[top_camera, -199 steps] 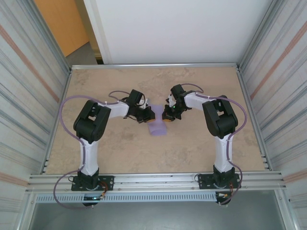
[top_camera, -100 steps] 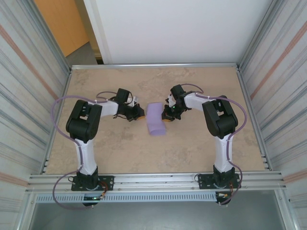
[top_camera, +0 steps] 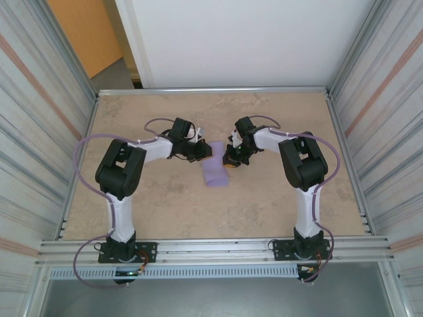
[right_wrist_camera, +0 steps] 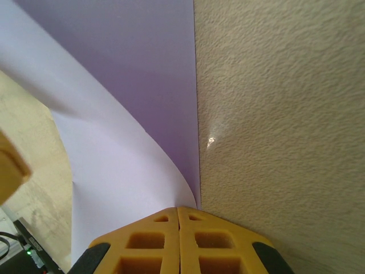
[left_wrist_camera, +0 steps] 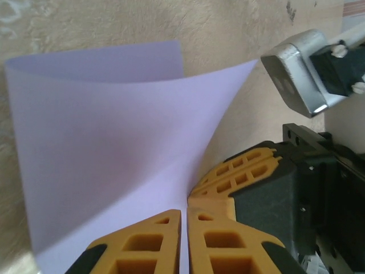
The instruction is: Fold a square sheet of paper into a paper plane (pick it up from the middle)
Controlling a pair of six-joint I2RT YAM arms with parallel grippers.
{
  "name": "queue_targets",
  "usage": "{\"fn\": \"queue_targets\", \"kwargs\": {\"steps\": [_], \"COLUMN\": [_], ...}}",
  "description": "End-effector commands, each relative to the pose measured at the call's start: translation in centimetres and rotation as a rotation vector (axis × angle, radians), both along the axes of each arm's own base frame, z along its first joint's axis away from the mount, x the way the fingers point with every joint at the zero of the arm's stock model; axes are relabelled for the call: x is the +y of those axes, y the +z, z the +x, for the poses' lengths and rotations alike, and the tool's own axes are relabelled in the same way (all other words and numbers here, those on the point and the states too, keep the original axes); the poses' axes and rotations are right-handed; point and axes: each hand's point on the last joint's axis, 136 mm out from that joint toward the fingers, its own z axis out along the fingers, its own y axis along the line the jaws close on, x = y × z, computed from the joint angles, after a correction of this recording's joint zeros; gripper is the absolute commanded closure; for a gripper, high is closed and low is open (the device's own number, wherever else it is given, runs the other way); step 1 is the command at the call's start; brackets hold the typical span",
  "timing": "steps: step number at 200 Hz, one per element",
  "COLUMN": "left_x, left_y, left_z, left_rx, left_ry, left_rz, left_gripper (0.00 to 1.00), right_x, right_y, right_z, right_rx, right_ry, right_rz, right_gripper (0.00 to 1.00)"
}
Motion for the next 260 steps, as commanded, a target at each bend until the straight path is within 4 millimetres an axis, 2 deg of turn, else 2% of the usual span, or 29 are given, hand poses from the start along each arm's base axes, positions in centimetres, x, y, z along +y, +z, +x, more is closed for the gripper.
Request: {"fn": "queue_targets", "kwargs": {"steps": [1,31,46,50,60,89,102,112,117,137,158,178,194,199,203,260], "left_x": [0.1,2.4,3.7,4.2,5.0,7.5,8.1,8.0,7.8,5.9,3.5,1.5,0.7,0.6,0.6,3.2], "left_y": [-0.8,-3.0,-3.3,-4.8,-5.4,-5.5,-4.5,-3.7,-1.9,1.3,2.7,1.9,0.5,0.7,-0.6,-3.9], "left_z": [1.1,2.0,2.5,2.4,2.6,3.8,4.5,4.7,5.0,4.8,4.2,4.0,4.2,4.4,4.4,6.2], "left_rx": [0.020,0.040,0.045,0.075,0.086,0.093,0.074,0.055,0.017,-0.052,-0.085,-0.069,-0.037,-0.041,-0.017,0.012], "left_ry": [0.017,0.062,0.085,0.092,0.105,0.154,0.163,0.155,0.150,0.108,0.070,0.045,0.039,0.043,0.044,0.098], "left_rz": [0.007,0.095,0.114,0.130,0.140,0.158,0.148,0.135,0.120,0.067,0.025,0.002,0.012,0.010,0.022,0.141], "left_gripper": [0.89,0.89,0.89,0.89,0.89,0.89,0.89,0.89,0.89,0.88,0.88,0.88,0.88,0.88,0.88,0.88], "right_x": [-7.4,-7.8,-7.9,-8.0,-8.1,-8.3,-8.3,-8.3,-8.3,-8.2,-8.3,-8.3,-8.3,-8.3,-8.3,-8.5], "right_y": [-10.9,-10.9,-10.8,-10.8,-10.9,-10.9,-10.8,-10.8,-10.8,-10.7,-10.7,-10.9,-10.9,-10.9,-10.8,-10.8], "right_z": [-8.1,-8.1,-8.1,-8.1,-8.1,-8.3,-8.3,-8.3,-8.3,-8.2,-8.2,-8.3,-8.4,-8.4,-8.4,-8.4], "right_rx": [0.250,0.244,0.243,0.242,0.244,0.245,0.243,0.241,0.242,0.239,0.241,0.244,0.246,0.244,0.244,0.241], "right_ry": [0.015,0.012,0.010,0.011,0.009,0.008,0.008,0.008,0.009,0.006,0.006,0.007,0.008,0.009,0.007,0.010], "right_rz": [-0.428,-0.440,-0.443,-0.443,-0.446,-0.448,-0.448,-0.448,-0.447,-0.444,-0.446,-0.446,-0.446,-0.447,-0.447,-0.454], "right_gripper": [0.92,0.92,0.92,0.92,0.92,0.92,0.92,0.92,0.92,0.92,0.92,0.92,0.92,0.92,0.92,0.92]}}
